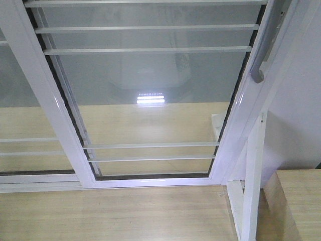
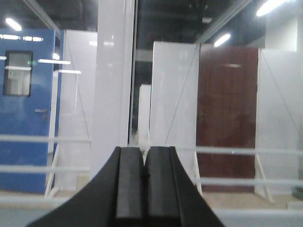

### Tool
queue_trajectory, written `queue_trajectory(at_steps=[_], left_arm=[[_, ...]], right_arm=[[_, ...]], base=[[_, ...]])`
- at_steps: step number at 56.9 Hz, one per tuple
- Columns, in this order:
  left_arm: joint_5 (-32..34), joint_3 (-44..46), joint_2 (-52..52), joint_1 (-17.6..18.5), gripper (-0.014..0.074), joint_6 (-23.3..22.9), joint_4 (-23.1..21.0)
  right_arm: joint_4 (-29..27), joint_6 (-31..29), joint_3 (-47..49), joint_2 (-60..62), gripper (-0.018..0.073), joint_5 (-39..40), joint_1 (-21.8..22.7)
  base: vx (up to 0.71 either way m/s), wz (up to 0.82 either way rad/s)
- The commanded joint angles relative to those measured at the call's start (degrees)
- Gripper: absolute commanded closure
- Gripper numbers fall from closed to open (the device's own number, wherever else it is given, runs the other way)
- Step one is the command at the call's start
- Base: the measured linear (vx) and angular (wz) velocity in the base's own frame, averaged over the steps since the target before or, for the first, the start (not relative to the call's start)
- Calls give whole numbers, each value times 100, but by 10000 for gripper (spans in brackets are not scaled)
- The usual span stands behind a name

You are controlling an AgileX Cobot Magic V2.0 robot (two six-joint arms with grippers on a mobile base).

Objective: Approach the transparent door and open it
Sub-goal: 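Extend the right gripper toward the silver bar handle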

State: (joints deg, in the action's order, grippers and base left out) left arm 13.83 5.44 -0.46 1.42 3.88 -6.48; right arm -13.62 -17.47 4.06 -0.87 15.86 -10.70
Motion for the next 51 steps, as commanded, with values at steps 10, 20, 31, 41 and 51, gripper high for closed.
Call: queue_trajectory(at_steps=[10, 20, 31, 41, 51], left_arm=[[379, 2265, 1764, 25, 603, -86, 304], [-327, 3965, 3731, 31, 603, -187, 272], [-519, 5013, 4993, 31, 603, -289, 272], [-400, 5141, 5265, 31, 603, -289, 272], [-593, 5141, 5272, 31, 592, -270, 272]], right_arm=[[-1041, -1405, 2464, -1905, 565, 286, 17], [-998, -1838, 4192, -3652, 565, -575, 17], [-1016, -1917, 5207, -5040, 565, -972, 17], [-1021, -1825, 5287, -5538, 565, -1123, 17], [-1035, -1772, 5287, -5524, 554, -1224, 17]], base=[[0, 0], [0, 0], [0, 0], [0, 0], [0, 0]])
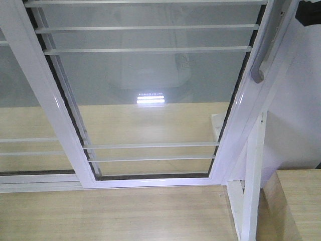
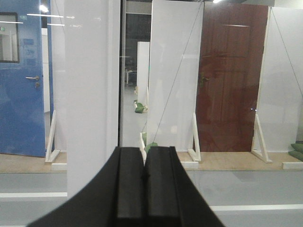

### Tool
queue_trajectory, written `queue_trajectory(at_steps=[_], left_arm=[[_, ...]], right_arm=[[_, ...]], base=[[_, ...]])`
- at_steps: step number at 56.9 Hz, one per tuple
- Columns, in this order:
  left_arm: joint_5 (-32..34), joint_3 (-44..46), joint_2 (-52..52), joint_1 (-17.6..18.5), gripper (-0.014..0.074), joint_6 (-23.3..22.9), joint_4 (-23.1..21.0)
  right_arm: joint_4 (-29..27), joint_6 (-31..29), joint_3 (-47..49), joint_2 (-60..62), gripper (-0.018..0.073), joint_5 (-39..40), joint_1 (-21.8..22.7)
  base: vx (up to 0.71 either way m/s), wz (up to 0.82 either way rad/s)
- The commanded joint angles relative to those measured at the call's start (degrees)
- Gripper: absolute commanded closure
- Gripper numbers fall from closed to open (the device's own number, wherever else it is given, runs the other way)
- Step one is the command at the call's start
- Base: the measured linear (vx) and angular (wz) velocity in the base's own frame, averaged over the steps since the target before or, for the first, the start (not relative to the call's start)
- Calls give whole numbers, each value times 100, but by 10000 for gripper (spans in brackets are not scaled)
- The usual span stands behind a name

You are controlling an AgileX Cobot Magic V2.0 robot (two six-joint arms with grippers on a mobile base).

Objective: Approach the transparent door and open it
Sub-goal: 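Extend the right gripper toward the silver bar handle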

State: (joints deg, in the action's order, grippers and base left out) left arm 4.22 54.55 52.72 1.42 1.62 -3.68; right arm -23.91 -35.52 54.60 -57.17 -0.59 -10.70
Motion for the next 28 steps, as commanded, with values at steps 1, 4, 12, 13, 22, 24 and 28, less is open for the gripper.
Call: queue_trajectory(at_steps=[1, 4, 12, 13, 22, 24, 28], left_arm=[[332, 229, -46, 31, 589, -44, -7], [237, 229, -46, 31, 578, -44, -7], [128, 229, -46, 31, 531, -44, -7], [128, 229, -46, 31, 524, -44, -7], [105, 229, -46, 31, 414, -44, -7], [89, 229, -46, 31, 384, -44, -7], [31, 229, -46, 31, 327, -44, -7]], right_arm=[[-12, 33, 232, 106, 549, 396, 17], [-12, 33, 232, 106, 529, 350, 17], [-12, 33, 232, 106, 426, 110, 17], [-12, 33, 232, 106, 411, 59, 17], [-33, 33, 232, 106, 183, -22, 17], [-33, 33, 232, 106, 137, -6, 17], [-33, 33, 232, 106, 32, 59, 17]], base=[[0, 0], [0, 0], [0, 0], [0, 0], [0, 0], [0, 0], [0, 0]])
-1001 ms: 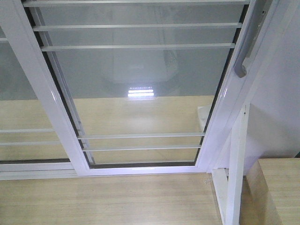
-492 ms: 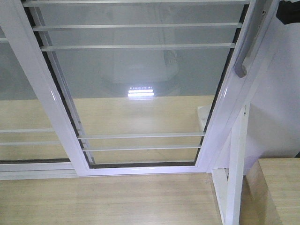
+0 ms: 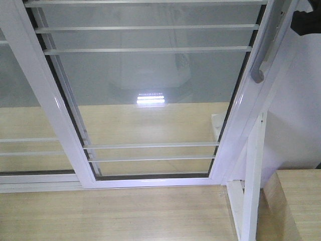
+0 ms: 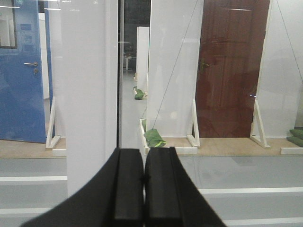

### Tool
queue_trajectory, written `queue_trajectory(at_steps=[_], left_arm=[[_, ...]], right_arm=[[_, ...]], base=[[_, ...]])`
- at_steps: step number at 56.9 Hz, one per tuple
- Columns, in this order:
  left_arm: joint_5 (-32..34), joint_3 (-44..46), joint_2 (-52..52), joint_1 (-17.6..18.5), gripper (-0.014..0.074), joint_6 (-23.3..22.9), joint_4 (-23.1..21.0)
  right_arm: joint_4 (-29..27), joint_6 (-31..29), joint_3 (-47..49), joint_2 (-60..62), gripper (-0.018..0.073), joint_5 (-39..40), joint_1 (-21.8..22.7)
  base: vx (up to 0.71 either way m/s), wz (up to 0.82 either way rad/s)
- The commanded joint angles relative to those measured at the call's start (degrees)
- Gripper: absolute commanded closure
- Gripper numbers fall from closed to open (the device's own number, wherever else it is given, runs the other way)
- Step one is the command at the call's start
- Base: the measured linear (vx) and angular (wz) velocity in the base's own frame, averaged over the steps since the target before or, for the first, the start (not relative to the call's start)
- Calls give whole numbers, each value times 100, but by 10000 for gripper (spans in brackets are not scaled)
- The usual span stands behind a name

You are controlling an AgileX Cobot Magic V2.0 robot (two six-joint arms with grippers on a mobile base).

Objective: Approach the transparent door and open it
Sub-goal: 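Extend the right gripper toward the silver bar handle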

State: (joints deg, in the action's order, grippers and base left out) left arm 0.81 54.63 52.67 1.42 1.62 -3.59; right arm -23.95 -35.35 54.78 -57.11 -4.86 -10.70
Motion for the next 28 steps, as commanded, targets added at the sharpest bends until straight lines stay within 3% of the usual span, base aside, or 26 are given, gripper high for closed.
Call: queue_trajectory(at_steps=[1, 5, 11, 18, 28], left_arm=[[347, 222, -41, 31, 308, -44, -16], [264, 222, -41, 31, 254, -44, -16], [193, 222, -41, 31, 176, -44, -16], [60, 222, -41, 31, 123, -64, -21], [-218, 222, -41, 31, 125, -64, -16]], right_arm=[[-29, 15, 215, 100, 3, 486, 17], [-29, 15, 215, 100, -71, 486, 17], [-198, 139, 215, 100, -112, 420, 17], [-441, 312, 215, 76, -95, 296, 38], [-434, 292, 210, -81, -39, 144, 420]], base=[[0, 0], [0, 0], [0, 0], [0, 0], [0, 0]])
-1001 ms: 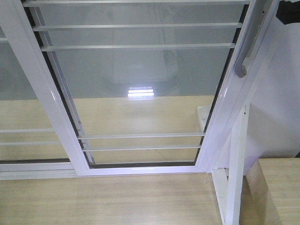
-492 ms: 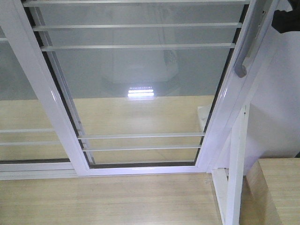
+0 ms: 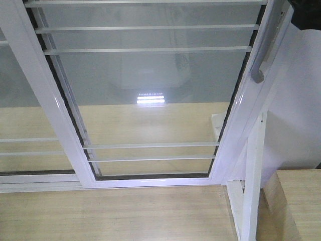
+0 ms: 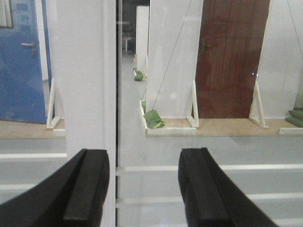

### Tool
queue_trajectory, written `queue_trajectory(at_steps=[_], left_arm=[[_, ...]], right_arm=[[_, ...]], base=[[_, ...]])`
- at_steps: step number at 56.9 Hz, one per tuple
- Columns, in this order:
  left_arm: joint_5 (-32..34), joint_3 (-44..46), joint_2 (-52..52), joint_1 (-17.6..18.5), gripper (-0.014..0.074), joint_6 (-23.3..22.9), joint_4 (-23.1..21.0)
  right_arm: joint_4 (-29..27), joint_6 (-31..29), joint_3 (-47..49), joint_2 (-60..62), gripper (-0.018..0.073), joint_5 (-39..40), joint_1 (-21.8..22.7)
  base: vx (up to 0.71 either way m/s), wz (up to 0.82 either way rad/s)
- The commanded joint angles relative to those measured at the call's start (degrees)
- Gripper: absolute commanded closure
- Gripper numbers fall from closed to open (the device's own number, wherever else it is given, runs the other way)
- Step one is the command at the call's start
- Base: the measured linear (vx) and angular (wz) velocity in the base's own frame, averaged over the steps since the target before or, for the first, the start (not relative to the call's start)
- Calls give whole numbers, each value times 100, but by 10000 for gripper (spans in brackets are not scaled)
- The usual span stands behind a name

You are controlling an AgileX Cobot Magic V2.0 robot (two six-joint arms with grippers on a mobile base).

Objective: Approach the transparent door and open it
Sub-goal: 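Extend the right gripper toward the silver bar handle, then close the right gripper around the silver bar handle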

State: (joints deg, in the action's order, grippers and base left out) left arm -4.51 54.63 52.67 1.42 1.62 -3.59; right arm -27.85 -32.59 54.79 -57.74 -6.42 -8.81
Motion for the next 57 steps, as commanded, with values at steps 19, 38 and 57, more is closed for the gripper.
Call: queue_trajectory(at_steps=[19, 38, 57], left_arm=[[231, 222, -41, 31, 125, -58, -16], [207, 222, -41, 31, 125, -58, -16], [207, 222, -41, 31, 125, -42, -16]], right_arm=[[-78, 58, 209, -768, -22, 75, 778], [-281, 58, 215, -1848, -22, 1043, 778], [-269, 58, 297, -2722, -22, 1902, 778]], base=[[0, 0], [0, 0], [0, 0]])
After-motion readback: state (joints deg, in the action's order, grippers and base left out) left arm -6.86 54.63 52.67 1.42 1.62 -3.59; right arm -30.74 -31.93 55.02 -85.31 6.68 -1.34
